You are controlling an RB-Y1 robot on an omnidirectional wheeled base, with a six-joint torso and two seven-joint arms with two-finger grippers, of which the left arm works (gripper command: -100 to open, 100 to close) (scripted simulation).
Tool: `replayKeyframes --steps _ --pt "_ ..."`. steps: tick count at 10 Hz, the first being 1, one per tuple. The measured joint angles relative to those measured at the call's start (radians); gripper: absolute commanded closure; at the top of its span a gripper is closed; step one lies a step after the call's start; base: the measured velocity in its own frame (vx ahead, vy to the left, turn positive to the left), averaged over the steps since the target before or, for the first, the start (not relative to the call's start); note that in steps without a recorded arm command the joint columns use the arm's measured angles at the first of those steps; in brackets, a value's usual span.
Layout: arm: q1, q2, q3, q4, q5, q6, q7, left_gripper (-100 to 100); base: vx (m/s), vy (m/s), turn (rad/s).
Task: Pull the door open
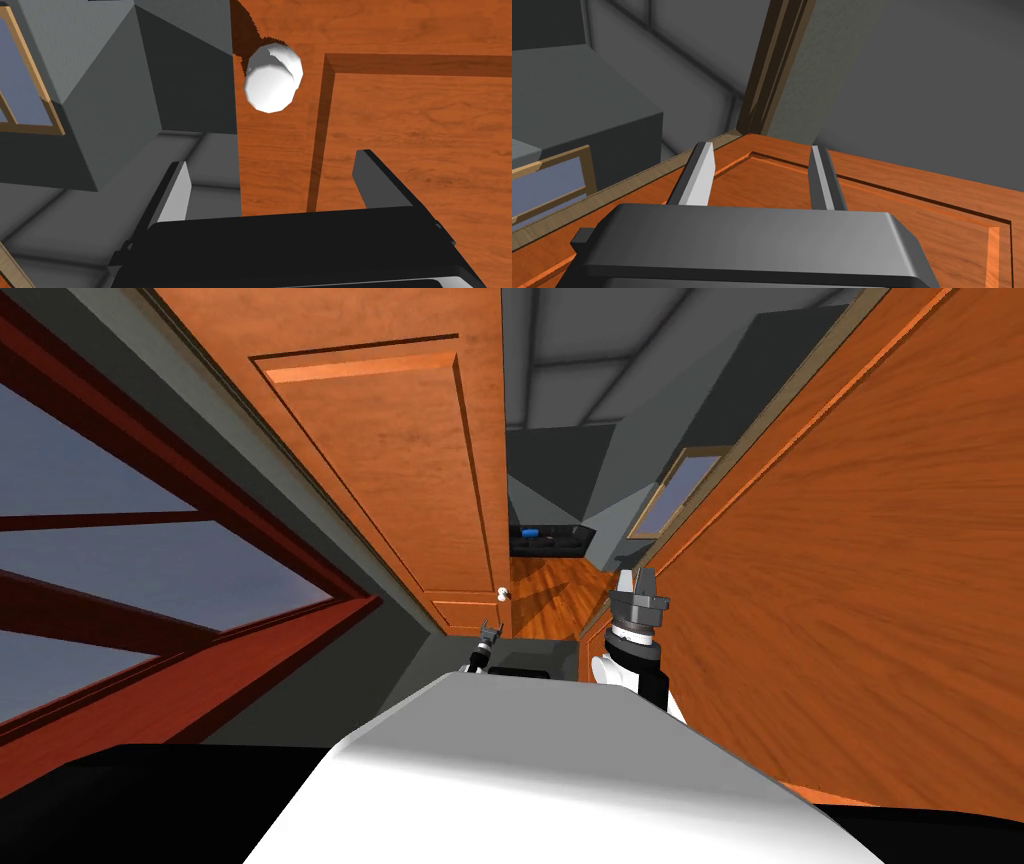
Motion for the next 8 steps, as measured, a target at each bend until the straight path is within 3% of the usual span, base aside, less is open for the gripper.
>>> replayKeyframes --steps 4,8 --pt "-0.006 0.02 0.016 0.024 0.008 -0.004 0.029 -100 0.045 -0.021 -0.168" --pt "0.011 0.045 0.027 -0.007 0.014 -0.006 0.043 -100 0.208 -0.069 0.083"
